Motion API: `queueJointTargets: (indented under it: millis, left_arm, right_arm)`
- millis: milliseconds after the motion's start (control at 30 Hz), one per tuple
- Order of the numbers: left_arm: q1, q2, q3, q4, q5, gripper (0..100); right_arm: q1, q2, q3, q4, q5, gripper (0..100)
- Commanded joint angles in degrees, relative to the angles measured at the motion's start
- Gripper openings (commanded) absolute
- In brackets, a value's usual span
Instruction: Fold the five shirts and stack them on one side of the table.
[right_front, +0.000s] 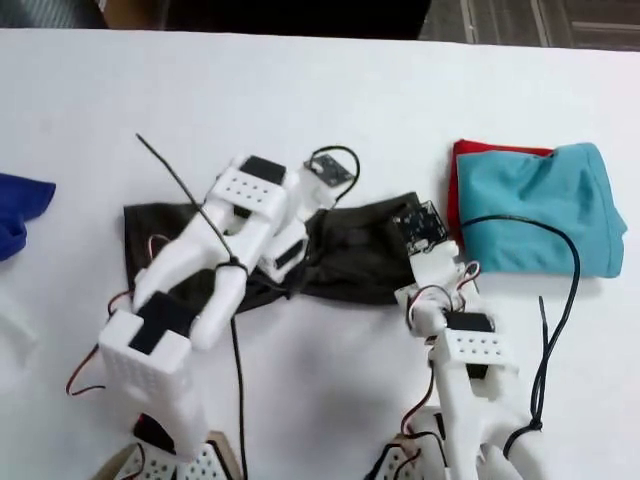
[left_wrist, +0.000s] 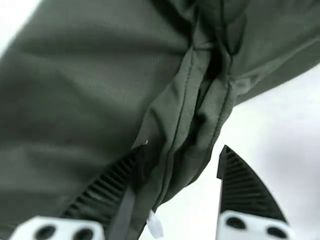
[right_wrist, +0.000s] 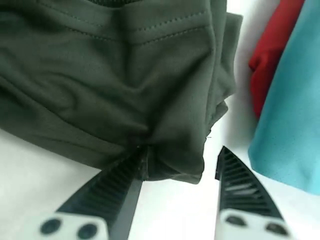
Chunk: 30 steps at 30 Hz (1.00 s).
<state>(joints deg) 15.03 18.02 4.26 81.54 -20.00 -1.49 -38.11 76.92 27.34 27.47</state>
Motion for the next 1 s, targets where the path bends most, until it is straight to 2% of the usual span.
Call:
queueJointTargets:
  millis: [0, 167, 300, 467, 600, 833, 967]
  left_arm:
    - [0.26, -1.41, -1.1, 1.41, 0.09, 22]
    - [-0.18, -7.47, -6.46, 5.98, 0.0, 19]
    - [-1.67, -8.88, -9.1, 2.9, 0.53, 19]
    - [-3.52, 0.18, -9.54, -4.4, 0.53, 19]
    - [-4.75, 9.49, -13.93, -5.89, 0.53, 19]
    - [-2.02, 13.8, -21.05, 2.37, 0.44, 19]
    - [0.0, 13.8, -20.62, 5.36, 0.35, 19]
  right_arm:
    - [0.13, -2.07, -0.35, -0.57, -0.53, 21.1]
    - [0.13, -2.07, -0.35, -0.4, -0.53, 21.1]
    - [0.04, -2.51, -0.35, 0.4, -0.53, 21.1]
    - [0.04, -6.11, 1.32, 0.75, -0.53, 20.9]
    - [0.04, -8.84, 2.64, 0.75, -0.53, 20.9]
    - [0.4, -9.45, 2.9, 0.75, -0.88, 20.9]
    - [2.86, -9.71, 2.46, 0.66, -4.84, 21.1]
